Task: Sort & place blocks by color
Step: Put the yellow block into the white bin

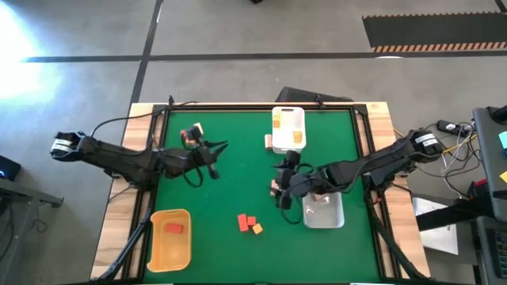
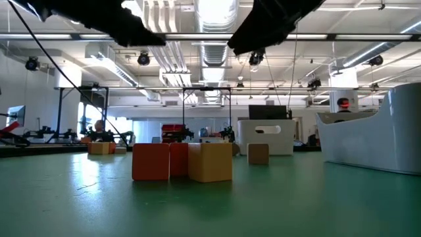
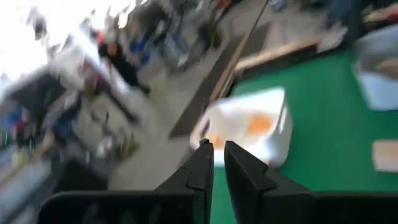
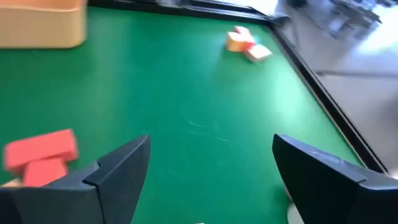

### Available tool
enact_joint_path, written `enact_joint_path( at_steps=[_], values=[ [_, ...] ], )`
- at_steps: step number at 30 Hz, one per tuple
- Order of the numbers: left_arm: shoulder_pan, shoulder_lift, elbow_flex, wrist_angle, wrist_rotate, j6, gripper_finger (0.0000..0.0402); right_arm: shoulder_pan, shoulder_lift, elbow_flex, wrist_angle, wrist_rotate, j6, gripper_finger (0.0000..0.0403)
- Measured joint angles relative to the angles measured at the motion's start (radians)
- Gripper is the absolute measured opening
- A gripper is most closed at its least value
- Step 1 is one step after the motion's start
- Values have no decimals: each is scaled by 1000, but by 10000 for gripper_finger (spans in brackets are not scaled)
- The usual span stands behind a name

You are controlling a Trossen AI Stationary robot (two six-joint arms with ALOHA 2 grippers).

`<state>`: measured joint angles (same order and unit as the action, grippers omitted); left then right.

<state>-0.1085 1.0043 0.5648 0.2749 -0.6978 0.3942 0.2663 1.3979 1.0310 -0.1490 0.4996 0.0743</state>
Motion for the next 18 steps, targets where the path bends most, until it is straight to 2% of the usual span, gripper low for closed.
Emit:
enact_joint_path(
  at_steps=[3,7,10,15,18],
  values=[
    [62,33,11,-128,-43,-140,7,-12,-38,-14,-8,-34,-46,326],
    [194,69,117,-477,-33,-408,1,-24,-108,-36,-46,-36,-74,326],
    [310,119,208,-758,80,-518,0,-25,-168,-54,-55,-35,-92,326],
    [474,235,345,-1067,342,-557,0,-25,-256,-107,-60,-36,-120,326],
    [536,323,401,-1234,331,-658,0,-25,-304,-138,-56,-30,-144,326]
  ],
)
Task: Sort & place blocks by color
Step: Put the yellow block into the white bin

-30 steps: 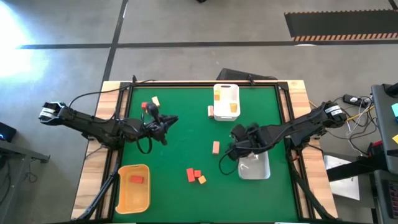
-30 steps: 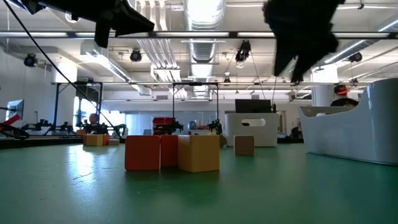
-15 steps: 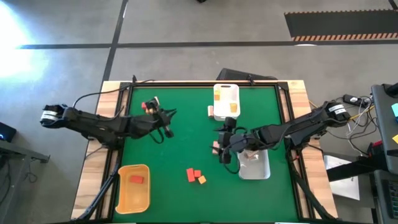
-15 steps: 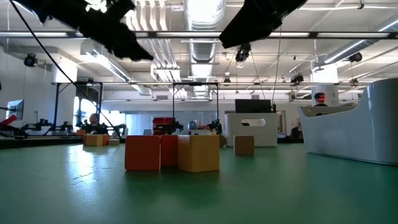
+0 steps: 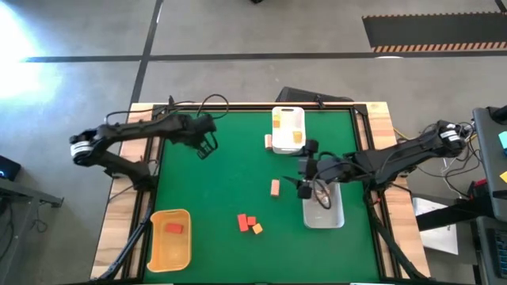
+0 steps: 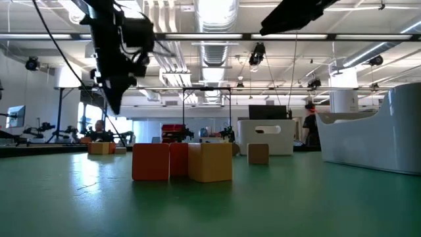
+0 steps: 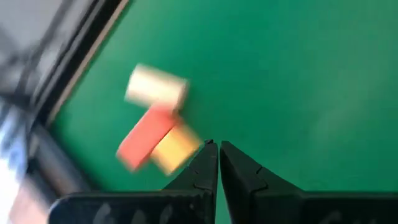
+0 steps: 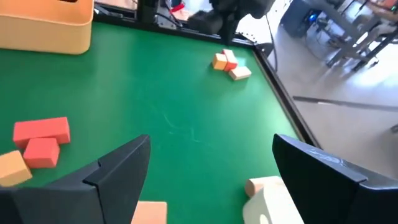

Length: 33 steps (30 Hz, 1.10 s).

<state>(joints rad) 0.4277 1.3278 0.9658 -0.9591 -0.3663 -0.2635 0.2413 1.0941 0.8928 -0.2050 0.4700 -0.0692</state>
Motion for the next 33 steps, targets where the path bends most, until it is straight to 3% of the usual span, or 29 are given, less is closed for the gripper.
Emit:
enact_joint_path(
  at_steps=[9,13,26,33],
  values=[
    [27,146,-23,-17,-36,-415,0,-3,-177,-93,-27,2,-60,326],
    [29,165,-29,-15,-43,-491,8,-3,-259,-151,-32,2,-85,326],
    [38,168,-99,71,-88,-596,174,-3,-450,-220,-27,2,-133,326],
    [59,168,-177,195,-93,-597,210,-3,-448,-219,-23,1,-155,326]
  ],
)
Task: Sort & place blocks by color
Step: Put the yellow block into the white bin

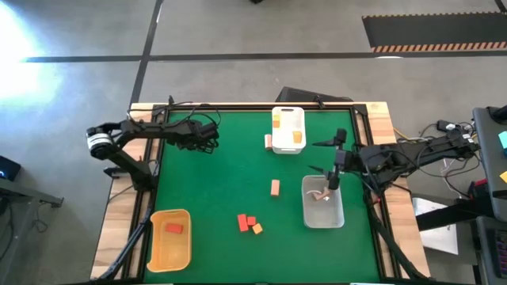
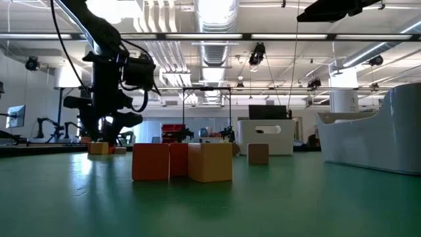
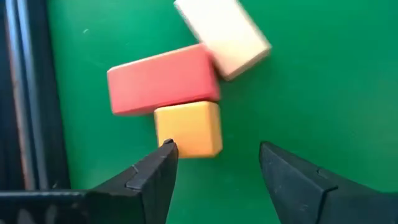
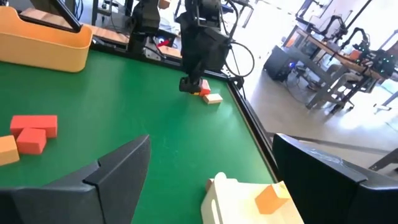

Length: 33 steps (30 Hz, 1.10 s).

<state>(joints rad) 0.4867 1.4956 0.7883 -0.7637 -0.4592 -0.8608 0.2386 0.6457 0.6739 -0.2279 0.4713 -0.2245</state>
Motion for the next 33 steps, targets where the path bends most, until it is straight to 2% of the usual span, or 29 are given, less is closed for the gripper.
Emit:
enact_joint_path(
  at_steps=[3,13,19,30,33],
  values=[
    [9,0,-10,4,-29,-1,210,0,5,0,1,0,-4,326],
    [12,-1,19,-30,-31,28,211,0,12,0,3,0,1,326],
    [36,2,2,-40,-93,35,210,0,12,0,2,0,15,326],
    [51,75,-10,6,-89,60,210,0,12,0,2,0,15,326],
    [51,94,-8,8,-81,64,198,0,12,0,1,0,15,326]
  ],
)
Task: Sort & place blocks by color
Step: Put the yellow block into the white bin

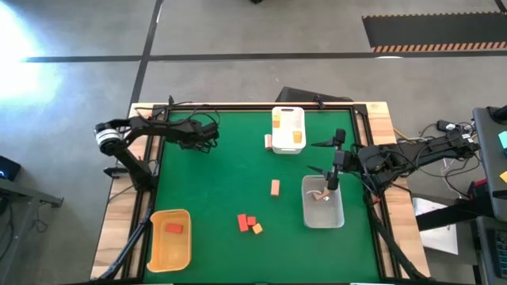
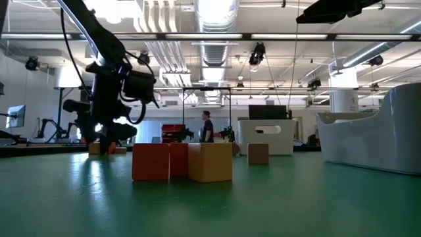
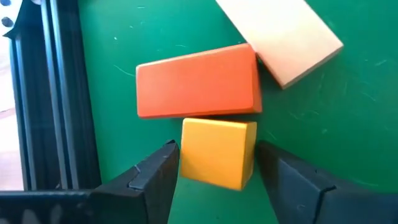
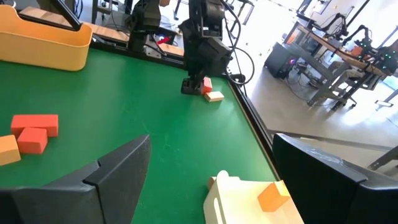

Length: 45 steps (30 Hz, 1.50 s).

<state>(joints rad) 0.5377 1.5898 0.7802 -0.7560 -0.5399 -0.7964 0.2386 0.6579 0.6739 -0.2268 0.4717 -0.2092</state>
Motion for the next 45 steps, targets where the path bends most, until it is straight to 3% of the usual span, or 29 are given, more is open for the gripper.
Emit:
enact_joint_path(
  at_steps=[6,12,18,21,25,27,30,34,40,45],
  values=[
    [-1,4,5,-3,-12,0,128,0,0,0,0,0,0,326],
    [-31,-45,5,-27,27,2,124,0,0,0,0,0,-1,326],
    [-198,-140,38,14,13,28,124,0,16,-2,27,-1,-22,326],
    [-306,-214,43,185,-17,137,124,0,52,-17,121,-8,-89,326],
    [-417,-316,6,564,-15,354,124,0,139,-61,342,-33,-256,326],
    [-447,-348,-20,755,27,449,124,0,194,-83,471,-74,-338,326],
    [-469,-375,-75,1036,180,534,123,1,293,-115,694,-109,-440,326],
    [-485,-367,-149,1330,373,542,123,1,439,-129,933,-105,-547,326],
    [-510,-315,-205,1604,489,505,123,0,645,-88,1207,-85,-697,326],
    [-530,-256,-209,1715,566,487,123,-9,756,-8,1271,-34,-796,326]
  ],
)
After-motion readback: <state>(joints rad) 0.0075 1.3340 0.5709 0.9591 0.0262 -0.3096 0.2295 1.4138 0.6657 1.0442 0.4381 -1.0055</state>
